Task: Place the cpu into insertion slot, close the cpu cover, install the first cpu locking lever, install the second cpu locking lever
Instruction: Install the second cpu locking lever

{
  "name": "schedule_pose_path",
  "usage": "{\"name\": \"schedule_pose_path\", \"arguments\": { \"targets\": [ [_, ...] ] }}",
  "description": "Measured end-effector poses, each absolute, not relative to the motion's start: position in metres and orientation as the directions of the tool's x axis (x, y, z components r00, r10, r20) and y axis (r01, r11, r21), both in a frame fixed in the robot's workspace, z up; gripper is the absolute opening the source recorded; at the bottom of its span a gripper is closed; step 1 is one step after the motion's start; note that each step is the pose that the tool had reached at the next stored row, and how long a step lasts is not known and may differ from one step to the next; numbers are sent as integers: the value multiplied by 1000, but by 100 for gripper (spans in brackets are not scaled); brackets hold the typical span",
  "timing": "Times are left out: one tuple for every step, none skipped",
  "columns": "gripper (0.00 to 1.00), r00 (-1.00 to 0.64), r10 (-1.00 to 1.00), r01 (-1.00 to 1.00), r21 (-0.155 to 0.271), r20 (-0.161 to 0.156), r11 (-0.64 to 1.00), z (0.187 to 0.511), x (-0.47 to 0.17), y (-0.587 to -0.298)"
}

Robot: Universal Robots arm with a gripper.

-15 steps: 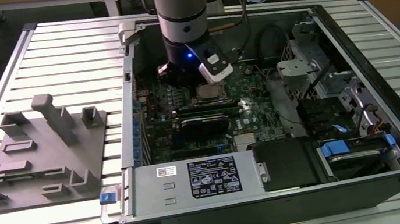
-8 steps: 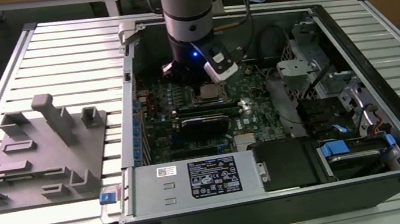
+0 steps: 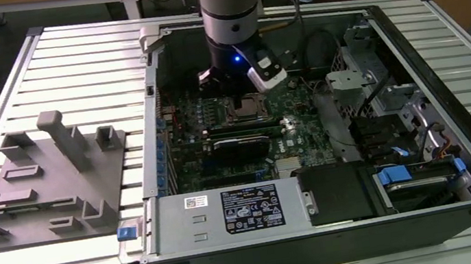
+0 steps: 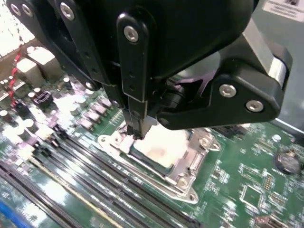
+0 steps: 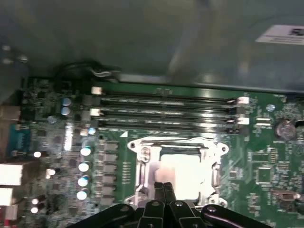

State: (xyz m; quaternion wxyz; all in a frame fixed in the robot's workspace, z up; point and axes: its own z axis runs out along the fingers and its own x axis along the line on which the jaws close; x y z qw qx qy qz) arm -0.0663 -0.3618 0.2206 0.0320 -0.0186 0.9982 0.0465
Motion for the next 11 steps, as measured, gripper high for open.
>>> {"name": "schedule_pose_path", "arguments": {
  "targets": [
    [11,-997,-34,-40,92,-66,995,221,-63,-362],
    [11,-997,-34,-40,92,-66,995,220,-60,-362],
    [11,-997,-34,-40,91,-66,995,220,-57,-362],
    [11,-997,-34,-40,91,-65,995,220,-55,-362],
    [11,-997,-34,-40,91,-65,995,220,-53,-362],
    [11,-997,-34,-40,91,-65,995,220,-52,-362],
    [11,-997,-34,-40,91,-65,995,220,-52,-362],
    [11,-997,-34,-40,91,-65,995,220,-52,-362],
    [11,-997,-34,-40,91,-65,995,220,-52,-362],
    [11,-997,-34,-40,91,-65,995,220,-52,-362],
    [11,-997,-34,-40,91,-65,995,220,-52,-362]
  ]
}}
